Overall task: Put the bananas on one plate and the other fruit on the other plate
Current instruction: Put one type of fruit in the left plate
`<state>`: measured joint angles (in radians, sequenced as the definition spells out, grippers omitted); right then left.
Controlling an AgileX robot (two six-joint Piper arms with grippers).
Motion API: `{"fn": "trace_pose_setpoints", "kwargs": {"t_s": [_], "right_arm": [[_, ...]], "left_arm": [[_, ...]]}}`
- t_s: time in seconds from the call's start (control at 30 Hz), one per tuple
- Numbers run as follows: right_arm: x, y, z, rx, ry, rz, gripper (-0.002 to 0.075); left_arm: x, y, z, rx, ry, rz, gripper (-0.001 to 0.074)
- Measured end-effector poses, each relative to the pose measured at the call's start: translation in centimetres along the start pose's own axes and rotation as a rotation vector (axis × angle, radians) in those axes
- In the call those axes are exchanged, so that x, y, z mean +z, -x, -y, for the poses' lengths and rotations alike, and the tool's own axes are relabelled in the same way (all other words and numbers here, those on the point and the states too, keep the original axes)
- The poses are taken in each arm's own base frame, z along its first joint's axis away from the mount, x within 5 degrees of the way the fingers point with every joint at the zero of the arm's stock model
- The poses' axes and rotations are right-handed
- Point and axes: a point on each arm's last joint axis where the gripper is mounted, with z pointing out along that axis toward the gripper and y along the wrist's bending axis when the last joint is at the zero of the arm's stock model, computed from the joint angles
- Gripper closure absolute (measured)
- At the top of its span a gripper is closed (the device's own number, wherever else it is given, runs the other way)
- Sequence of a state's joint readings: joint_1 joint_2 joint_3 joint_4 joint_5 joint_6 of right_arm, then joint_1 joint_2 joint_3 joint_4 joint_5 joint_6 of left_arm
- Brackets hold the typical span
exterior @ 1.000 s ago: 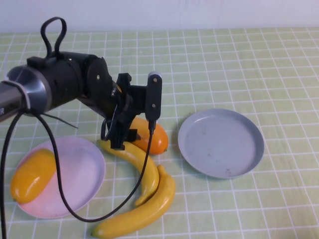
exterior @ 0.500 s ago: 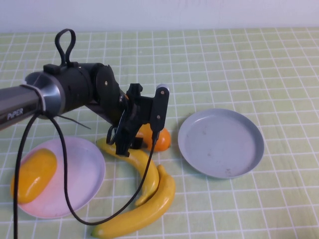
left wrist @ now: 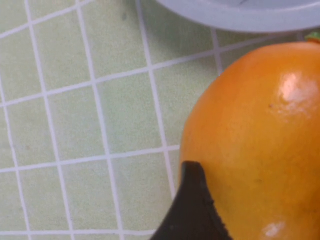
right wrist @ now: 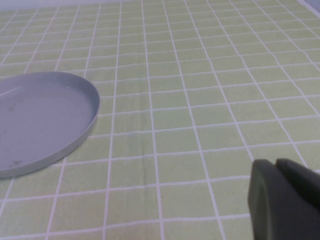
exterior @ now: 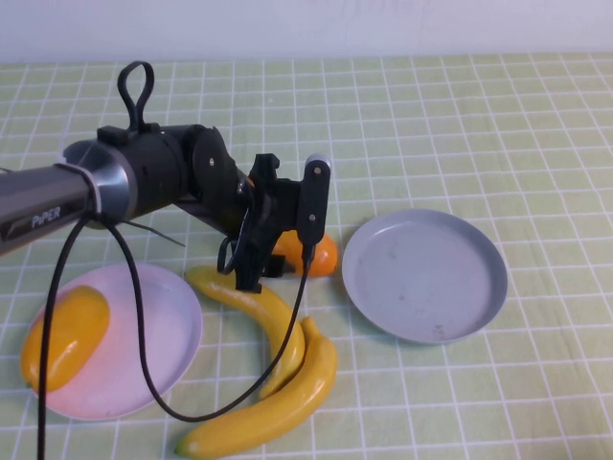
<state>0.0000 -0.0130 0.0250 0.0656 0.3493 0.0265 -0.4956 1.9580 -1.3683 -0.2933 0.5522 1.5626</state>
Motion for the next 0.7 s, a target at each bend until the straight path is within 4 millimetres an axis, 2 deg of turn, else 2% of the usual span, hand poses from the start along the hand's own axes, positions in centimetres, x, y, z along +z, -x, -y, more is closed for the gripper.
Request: {"fn": "trace_pose_setpoints", "kwargs": {"t_s": [0.33, 0.47, 0.57, 0.7], "right_arm": [[0.0, 0.0, 0.0, 0.0, 0.0, 0.0, 0.0741], [0.0, 0.0, 0.0, 0.0, 0.0, 0.0, 0.0742], [0.0, 0.0, 0.0, 0.0, 0.0, 0.0, 0.0742], [0.0, 0.0, 0.0, 0.0, 0.0, 0.0, 0.0741]], "left_arm": [[0.3, 0.1, -0.3, -0.02, 0.031, 0.002, 0.0271], [-0.2, 0.2, -0.5, -0.07, 0.046, 0.014, 0.0271], [-1.4, 0.6, -0.6, -0.172, 0.058, 0.034, 0.0271], [-5.3, 1.5, -1.5, -0.359, 0.134, 0.087, 0.0272]]}}
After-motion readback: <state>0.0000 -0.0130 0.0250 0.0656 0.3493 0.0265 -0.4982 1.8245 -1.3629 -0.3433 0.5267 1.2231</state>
